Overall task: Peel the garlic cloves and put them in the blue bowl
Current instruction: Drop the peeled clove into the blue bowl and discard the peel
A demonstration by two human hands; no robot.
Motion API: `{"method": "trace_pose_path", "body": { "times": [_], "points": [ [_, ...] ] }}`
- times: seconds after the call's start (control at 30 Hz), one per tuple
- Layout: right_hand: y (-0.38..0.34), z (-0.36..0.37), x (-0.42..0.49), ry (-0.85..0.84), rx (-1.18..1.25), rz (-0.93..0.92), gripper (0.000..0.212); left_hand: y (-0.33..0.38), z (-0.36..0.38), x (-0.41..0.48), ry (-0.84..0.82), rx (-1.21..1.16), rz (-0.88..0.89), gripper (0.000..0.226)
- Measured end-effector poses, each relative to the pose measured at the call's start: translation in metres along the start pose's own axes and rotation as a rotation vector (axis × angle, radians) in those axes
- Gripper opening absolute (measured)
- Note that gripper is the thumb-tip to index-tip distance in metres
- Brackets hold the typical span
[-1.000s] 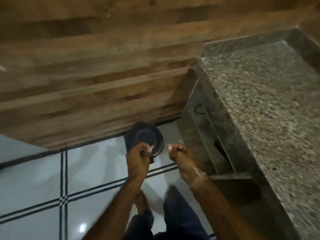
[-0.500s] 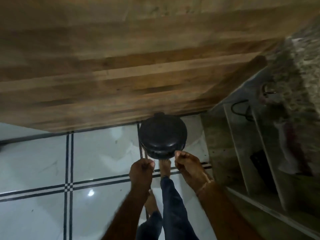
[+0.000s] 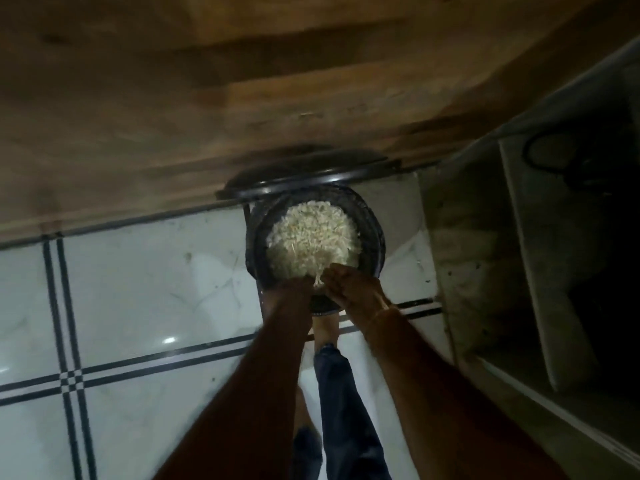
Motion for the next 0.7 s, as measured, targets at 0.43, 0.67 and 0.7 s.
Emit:
{"method": "trace_pose_path", "body": {
  "times": [0.43,0.67,0.7],
  "points": [
    [-0.030,0.018,-0.006,0.052,-0.070,-0.227,0.032,0.009,0.035,-0.005,-0.168,-0.176,-0.153,0.016],
    [-0.016,0.038,-0.011,-0.119,-0.402,-0.286,0.045,0.022,0.060,-0.036,-0.340,-0.339,-0.302,0.048],
    [-0.023,0.036,-0.011,-0.096,-0.476,-0.367,0.048,0.025,0.058,-0.033,-0.318,-0.363,-0.289,0.048]
  ]
}}
Point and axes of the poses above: each hand's wrist, its own x-axis towards the middle knuckle, its own z-axis out of the palm, y = z × x, the point moved 9 cm from there along x, towards the middle knuckle, and after that the axes turned 11 degrees about y, right-handed, at the moved point
